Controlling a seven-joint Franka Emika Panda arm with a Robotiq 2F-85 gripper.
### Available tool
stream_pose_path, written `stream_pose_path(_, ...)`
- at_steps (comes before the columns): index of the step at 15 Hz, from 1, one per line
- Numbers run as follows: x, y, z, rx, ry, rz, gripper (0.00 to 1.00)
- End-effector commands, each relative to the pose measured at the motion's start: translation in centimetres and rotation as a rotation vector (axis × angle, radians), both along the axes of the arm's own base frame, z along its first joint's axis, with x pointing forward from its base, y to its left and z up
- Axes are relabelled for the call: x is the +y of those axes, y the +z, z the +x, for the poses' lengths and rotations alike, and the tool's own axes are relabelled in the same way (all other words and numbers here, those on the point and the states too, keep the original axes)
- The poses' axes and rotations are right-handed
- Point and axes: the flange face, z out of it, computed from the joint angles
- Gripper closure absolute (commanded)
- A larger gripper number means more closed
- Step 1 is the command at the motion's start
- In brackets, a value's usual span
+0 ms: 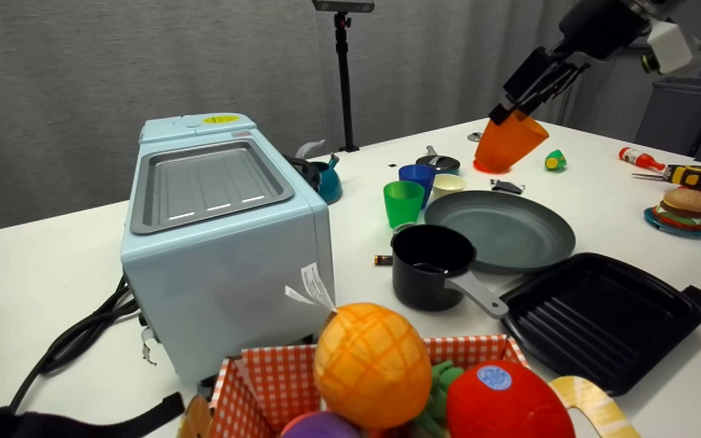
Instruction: Pour the contents of the orange cup onto the plate
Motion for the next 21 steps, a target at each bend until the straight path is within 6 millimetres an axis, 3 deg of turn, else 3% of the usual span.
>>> stream_pose_path(1,2.1,-0.6,0.8,-0.134,-0.034,0.002,0.51)
stream_pose_path(4,2.4,-1.4,2.7,-0.257,-0.063,-0.022,0.51)
stream_pose_path(9,0.0,-3.1,4.3,-0.377,-0.086,-0.066,0.51)
stream_pose_path(15,-3.1,-0.8,2.4,-0.61,-0.086,-0.008,0.51)
stream_pose_path(21,-6.3,0.6,-2.6,-0.832,0.005,0.092,0.51)
